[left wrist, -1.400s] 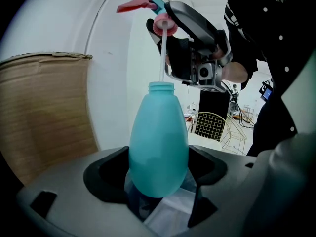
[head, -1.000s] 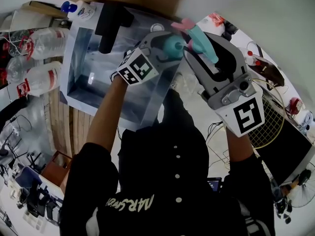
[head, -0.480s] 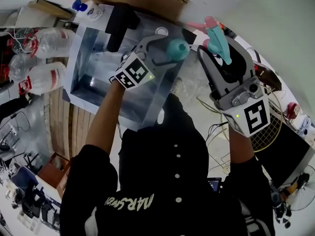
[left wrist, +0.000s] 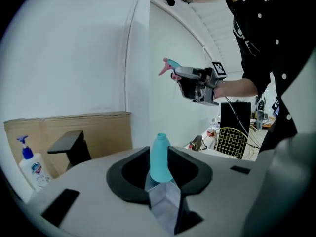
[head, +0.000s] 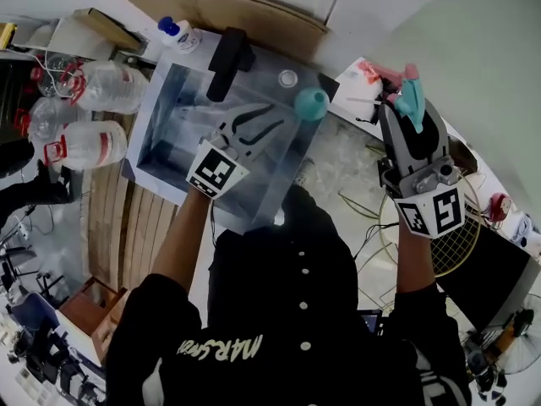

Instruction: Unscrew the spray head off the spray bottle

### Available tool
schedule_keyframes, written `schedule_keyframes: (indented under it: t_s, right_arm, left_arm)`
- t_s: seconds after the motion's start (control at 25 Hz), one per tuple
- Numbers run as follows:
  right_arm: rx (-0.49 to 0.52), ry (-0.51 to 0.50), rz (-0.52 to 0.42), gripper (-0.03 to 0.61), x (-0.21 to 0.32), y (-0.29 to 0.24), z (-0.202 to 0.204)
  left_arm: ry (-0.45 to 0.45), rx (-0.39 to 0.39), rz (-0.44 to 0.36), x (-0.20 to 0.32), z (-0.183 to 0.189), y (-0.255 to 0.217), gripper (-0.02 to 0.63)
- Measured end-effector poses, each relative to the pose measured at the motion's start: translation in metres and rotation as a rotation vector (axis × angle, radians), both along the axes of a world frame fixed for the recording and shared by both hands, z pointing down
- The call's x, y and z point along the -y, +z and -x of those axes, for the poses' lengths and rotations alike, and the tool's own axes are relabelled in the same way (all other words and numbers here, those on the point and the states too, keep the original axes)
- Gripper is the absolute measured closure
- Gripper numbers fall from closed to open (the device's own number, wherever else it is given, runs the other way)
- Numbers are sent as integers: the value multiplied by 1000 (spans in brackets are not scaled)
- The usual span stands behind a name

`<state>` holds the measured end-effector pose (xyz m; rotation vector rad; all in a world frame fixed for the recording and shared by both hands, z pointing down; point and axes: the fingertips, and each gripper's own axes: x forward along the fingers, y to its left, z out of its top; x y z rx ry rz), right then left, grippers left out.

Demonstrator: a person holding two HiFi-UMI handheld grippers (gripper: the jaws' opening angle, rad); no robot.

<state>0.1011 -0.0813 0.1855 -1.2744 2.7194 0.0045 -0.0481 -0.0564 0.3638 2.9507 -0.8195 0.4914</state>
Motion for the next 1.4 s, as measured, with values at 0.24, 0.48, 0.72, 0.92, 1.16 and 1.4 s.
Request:
schedule_keyframes:
  t_s: [0.24,0.48,0.72,0.92,1.16,1.4]
  right_arm:
    - [-3,104,41,417,-20,17,-24]
    - [-38,178,45,417,-44,19,-42]
    - [-53,254,62,417,-68,16,-59]
    - [-72,314,86,417,-89,16,-71]
    - [-87,386,95,417,-100,15,-85]
    - [-123,355,75,417,-96,6,-78]
  left_arm:
    - [-148,-20,18,-21,30,-22,588]
    - [-186,-52,9,-36,51,-65,589]
    - [-287,-80,1,-40,88,-104,589]
    - [-387,-85,2,-58,115,-122,589]
    - [-491,-83,-103,-72,143,-150,589]
    - [-539,-95,-137,-79,153,-164,589]
